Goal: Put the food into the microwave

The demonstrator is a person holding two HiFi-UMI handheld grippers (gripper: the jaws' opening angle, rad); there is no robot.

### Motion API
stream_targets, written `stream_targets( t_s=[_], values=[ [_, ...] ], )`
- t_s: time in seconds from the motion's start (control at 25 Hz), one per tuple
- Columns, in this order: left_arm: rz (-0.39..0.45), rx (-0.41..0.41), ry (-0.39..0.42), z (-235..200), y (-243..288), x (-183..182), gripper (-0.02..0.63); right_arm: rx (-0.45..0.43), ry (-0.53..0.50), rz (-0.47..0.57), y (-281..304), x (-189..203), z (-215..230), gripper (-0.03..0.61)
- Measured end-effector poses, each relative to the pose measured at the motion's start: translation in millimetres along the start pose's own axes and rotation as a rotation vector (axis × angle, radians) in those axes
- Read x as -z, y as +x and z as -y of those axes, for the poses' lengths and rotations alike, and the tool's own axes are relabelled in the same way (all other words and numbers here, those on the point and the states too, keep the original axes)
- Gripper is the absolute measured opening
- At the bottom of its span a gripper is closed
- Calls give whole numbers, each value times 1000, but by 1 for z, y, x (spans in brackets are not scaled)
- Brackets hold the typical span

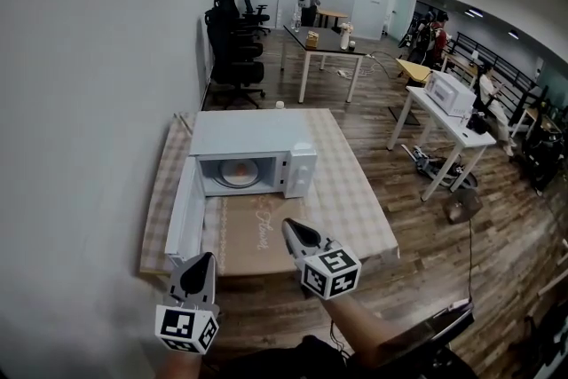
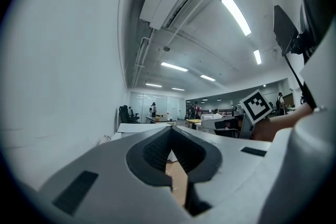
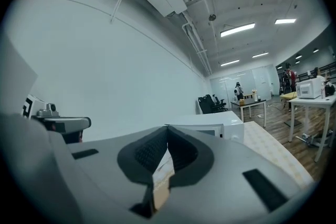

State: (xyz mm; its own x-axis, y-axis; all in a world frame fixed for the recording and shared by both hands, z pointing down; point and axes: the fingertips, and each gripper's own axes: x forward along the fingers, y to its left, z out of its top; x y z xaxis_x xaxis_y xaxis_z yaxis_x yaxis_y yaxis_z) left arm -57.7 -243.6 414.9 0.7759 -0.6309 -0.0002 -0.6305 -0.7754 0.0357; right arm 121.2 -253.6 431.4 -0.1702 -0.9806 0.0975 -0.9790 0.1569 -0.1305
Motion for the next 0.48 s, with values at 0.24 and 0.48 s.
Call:
stream_targets(
  t_s=[0.24,0.48],
  values=[
    [14,1,-27,24,25,-3,8,-2,-7,12,-19,-9,29,9],
    [27,-23,9,43,56,-9,8,-1,-11,46,-35,-25,68,8]
  ],
)
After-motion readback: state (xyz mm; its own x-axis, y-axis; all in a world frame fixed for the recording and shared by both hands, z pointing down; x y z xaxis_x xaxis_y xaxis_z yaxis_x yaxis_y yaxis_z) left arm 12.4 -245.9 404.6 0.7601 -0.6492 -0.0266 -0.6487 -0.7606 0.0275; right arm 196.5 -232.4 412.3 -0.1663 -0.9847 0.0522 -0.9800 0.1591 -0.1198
